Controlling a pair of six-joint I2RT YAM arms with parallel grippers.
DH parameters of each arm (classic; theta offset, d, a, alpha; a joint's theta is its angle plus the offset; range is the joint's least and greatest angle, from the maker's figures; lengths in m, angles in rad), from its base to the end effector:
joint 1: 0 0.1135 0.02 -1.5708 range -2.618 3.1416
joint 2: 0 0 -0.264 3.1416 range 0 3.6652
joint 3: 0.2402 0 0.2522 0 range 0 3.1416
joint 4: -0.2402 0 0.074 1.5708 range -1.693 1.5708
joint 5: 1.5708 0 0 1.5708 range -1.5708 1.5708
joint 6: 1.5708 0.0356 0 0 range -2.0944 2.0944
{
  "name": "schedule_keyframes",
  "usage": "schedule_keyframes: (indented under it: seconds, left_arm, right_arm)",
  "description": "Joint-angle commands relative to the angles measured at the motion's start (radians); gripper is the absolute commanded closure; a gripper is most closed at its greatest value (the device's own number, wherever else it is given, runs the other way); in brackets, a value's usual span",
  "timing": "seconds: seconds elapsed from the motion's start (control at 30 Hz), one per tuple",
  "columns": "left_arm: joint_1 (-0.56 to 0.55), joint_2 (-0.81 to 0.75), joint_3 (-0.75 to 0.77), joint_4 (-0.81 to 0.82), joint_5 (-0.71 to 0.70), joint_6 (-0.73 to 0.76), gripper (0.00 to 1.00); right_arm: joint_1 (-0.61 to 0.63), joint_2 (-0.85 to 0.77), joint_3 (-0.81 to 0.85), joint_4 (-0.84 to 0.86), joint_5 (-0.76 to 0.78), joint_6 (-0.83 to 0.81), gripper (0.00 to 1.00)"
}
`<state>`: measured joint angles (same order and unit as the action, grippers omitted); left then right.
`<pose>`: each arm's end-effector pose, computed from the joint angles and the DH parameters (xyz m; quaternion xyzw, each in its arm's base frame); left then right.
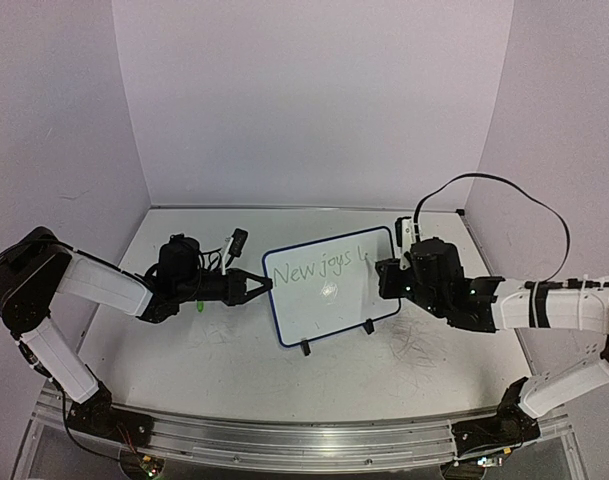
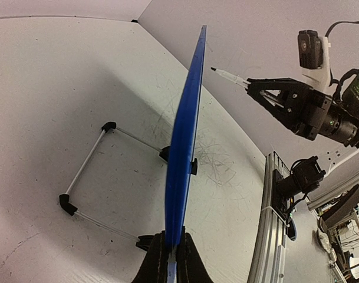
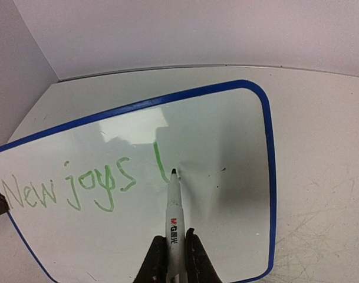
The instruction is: Write a sentence on the whiteboard
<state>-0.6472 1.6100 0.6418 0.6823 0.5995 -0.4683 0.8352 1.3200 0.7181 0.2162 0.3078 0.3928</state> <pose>0.2414 -0.2077 0.1803 0.2445 0.7461 -0.5036 0.3606 0.2028 0.2080 0.2394 -0.0963 0.8185 0.2140 0.5243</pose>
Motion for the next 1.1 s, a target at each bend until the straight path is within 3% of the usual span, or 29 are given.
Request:
schedule_keyframes:
  seconds: [0.0,0.77,1.07]
  left_arm:
    - [0.000,-0.030,0.031,-0.014,0.009,0.009,1.00]
    - [0.000,-0.038,0.028,-0.015,0.008,0.011,1.00]
    - [0.000,-0.034,0.026,-0.016,0.008,0.012,1.00]
  right_arm:
    - [-0.004,-0.022,0.013,0.066,-0.059,-0.046,1.00]
    - [-0.004,0.083,0.075,0.071,-0.027,-0.029,1.00]
    - [-0.004,0.050,0.066,0.005,0.082,0.016,1.00]
